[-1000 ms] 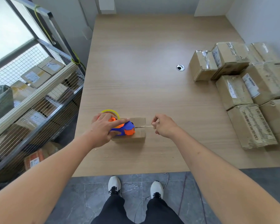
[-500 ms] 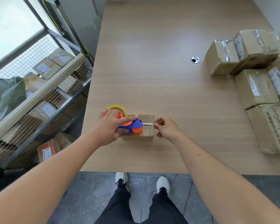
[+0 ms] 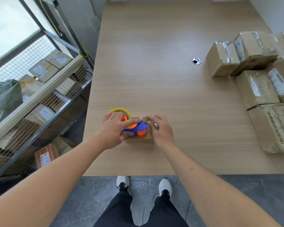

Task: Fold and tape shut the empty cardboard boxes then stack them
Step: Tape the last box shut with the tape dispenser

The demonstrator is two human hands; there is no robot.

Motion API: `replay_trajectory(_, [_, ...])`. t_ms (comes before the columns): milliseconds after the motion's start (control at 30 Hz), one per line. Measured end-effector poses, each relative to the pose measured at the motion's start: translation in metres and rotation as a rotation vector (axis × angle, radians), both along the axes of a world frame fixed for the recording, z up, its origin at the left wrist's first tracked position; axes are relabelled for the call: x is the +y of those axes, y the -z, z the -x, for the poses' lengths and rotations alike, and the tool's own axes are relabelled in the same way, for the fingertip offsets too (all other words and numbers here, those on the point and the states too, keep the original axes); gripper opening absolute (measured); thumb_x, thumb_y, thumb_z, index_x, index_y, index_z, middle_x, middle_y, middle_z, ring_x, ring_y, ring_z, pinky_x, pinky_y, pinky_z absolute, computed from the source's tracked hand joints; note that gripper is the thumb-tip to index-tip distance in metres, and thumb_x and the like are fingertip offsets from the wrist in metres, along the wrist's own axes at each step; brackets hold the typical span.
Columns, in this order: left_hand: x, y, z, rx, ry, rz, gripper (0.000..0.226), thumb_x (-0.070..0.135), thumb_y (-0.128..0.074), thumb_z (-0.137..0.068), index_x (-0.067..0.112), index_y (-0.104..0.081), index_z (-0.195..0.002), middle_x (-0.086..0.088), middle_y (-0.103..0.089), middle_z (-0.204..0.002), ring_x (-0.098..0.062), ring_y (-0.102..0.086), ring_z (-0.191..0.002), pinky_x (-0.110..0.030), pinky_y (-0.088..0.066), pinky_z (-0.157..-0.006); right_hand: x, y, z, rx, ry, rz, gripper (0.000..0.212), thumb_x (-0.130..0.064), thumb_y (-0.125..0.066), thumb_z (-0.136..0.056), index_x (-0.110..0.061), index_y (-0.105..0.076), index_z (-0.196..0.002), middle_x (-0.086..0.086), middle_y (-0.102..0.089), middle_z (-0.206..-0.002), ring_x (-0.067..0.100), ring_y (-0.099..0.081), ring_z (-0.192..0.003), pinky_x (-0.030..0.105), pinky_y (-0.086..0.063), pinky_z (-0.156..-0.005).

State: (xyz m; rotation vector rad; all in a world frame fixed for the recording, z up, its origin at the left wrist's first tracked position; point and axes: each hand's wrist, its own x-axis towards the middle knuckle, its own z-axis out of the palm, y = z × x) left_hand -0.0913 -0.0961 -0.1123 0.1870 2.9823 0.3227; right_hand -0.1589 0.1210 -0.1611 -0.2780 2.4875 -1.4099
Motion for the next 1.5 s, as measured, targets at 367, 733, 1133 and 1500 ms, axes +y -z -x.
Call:
replay_trajectory(367, [-0.015, -0.023, 0.015, -0.113, 0.187, 0.052, 0.054, 0.06, -0.035, -0.102, 0.061, -0.017, -0.153, -0.001, -0.05, -0.123, -0.025, -0.047, -0.117, -0.039, -0.032, -0.107, -0.009, 0.01, -0.017, -0.095, 0.184, 0.19, 0.037, -0.009, -0.061, -0.101, -0.033, -0.071, -0.127, -0.004, -0.054, -0.15, -0.011, -0.031, -0.143, 0.004, -0.033, -0.105])
replay_trajectory(733, [-0.107, -0.027, -0.003, -0.376, 0.1, -0.158, 0.056, 0.052, -0.048, -0.103, 0.066, -0.021, -0.149, 0.006, -0.053, -0.099, -0.016, -0.052, -0.092, -0.041, -0.045, -0.091, -0.02, -0.001, -0.02, -0.054, 0.221, 0.098, 0.036, -0.009, -0.066, -0.098, -0.028, -0.072, -0.127, 0.007, -0.049, -0.154, -0.001, -0.039, -0.141, -0.001, -0.025, -0.106])
replay_trajectory(1133, [-0.136, -0.011, 0.002, -0.577, -0.037, -0.41, 0.047, 0.039, -0.051, -0.106, 0.053, -0.041, -0.149, 0.019, -0.051, -0.147, -0.01, -0.047, -0.131, -0.035, -0.037, -0.109, -0.031, -0.002, -0.025, 0.426, 0.209, -0.591, 0.038, -0.019, -0.075, -0.091, -0.038, -0.07, -0.124, 0.004, -0.055, -0.113, 0.027, -0.052, -0.098, 0.037, -0.05, -0.078])
replay_trajectory(1500, [-0.128, 0.017, 0.001, -0.611, -0.052, -0.457, 0.045, 0.043, -0.048, -0.106, 0.057, -0.037, -0.147, 0.016, -0.053, -0.142, -0.013, -0.05, -0.127, -0.038, -0.039, -0.109, -0.106, -0.011, -0.065, -0.04, 0.093, -0.774, 0.095, -0.076, -0.025, -0.095, -0.019, 0.013, -0.162, 0.011, 0.016, -0.168, 0.035, 0.009, -0.154, 0.05, -0.009, -0.126])
